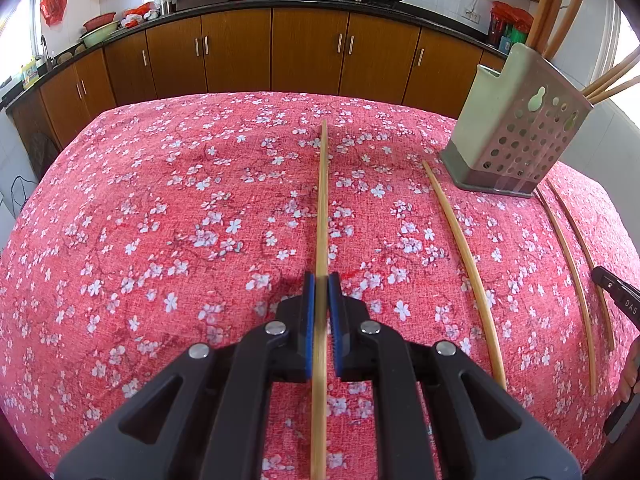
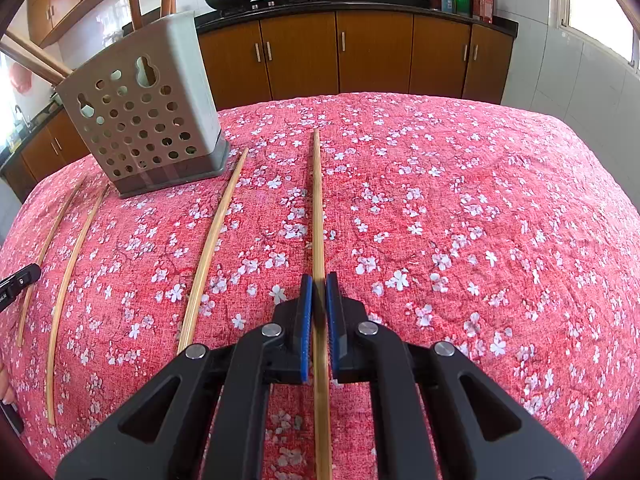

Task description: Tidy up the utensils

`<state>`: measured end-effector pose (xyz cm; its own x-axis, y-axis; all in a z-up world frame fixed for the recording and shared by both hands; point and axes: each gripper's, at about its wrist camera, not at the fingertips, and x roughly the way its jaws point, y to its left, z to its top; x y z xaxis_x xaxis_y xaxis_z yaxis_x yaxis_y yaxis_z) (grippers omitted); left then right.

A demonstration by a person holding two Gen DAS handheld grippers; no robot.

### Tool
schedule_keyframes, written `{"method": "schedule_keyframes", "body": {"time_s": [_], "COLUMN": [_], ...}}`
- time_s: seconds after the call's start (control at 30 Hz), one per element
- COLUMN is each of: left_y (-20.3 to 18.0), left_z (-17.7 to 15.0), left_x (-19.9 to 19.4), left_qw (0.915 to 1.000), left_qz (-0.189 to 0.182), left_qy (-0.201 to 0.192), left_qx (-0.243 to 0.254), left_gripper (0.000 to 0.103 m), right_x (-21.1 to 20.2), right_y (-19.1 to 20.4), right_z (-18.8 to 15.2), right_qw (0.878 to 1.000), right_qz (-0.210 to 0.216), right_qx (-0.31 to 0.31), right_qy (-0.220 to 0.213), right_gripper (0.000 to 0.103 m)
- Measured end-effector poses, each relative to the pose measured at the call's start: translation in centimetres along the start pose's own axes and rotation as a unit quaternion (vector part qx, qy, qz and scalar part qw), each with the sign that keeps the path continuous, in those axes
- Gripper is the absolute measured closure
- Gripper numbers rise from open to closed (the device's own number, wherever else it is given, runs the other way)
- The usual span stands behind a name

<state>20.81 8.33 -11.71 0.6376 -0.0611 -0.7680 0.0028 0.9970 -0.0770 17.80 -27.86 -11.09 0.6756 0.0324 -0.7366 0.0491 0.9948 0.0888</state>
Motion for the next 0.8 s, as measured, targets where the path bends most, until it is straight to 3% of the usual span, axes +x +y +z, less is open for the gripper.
{"method": "schedule_keyframes", "body": {"time_s": [0.8], "left_y": [0.04], "left_z": [-0.03], "left_x": [-0.08], "left_qw": [1.0000], "left_qz": [-0.004], "left_qy": [-0.001], "left_qx": [-0.005], "left_gripper": [0.092], "right_x": [0.03], "right_y": [-0.05], "right_z": [0.07], "right_qw": [1.000], "right_qz": [0.001], "right_qx": [0.001], "right_qy": [0.001], "right_gripper": [0.095]}}
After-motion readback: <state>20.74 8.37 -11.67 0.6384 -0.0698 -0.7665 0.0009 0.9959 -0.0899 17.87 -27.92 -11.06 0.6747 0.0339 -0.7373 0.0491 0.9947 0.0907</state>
